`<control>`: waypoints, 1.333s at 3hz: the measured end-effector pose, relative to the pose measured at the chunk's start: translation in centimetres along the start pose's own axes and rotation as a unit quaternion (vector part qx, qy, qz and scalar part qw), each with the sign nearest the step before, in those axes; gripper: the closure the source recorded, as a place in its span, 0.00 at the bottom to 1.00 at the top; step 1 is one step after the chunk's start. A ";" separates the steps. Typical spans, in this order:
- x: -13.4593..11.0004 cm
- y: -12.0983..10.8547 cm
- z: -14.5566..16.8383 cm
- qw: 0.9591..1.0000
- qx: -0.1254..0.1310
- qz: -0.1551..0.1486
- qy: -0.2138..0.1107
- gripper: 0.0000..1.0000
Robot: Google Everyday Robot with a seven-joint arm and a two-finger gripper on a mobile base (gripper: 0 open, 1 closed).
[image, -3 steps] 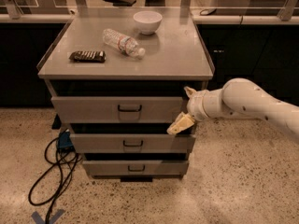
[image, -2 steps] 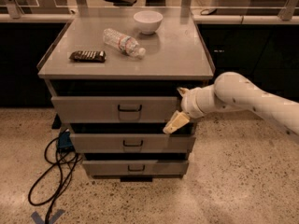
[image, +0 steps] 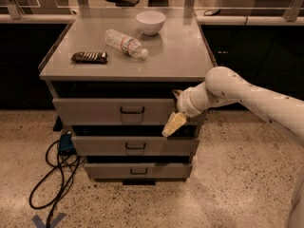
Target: Open top drawer
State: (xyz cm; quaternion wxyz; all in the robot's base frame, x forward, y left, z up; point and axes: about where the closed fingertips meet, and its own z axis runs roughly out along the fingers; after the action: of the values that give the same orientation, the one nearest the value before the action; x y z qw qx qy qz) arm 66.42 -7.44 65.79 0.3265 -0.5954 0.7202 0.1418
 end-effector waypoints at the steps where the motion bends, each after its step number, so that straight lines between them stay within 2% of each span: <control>1: 0.0 0.0 0.0 1.000 0.000 0.000 0.000 0.19; 4: -0.3 -0.2 -0.8 1.000 0.000 0.000 0.000 0.89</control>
Offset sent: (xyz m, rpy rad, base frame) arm 0.0000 0.0000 0.0000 0.0000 0.0000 0.0000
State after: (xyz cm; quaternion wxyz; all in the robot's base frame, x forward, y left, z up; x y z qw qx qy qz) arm 66.43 -7.75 66.67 0.3265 -0.5955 0.7202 0.1418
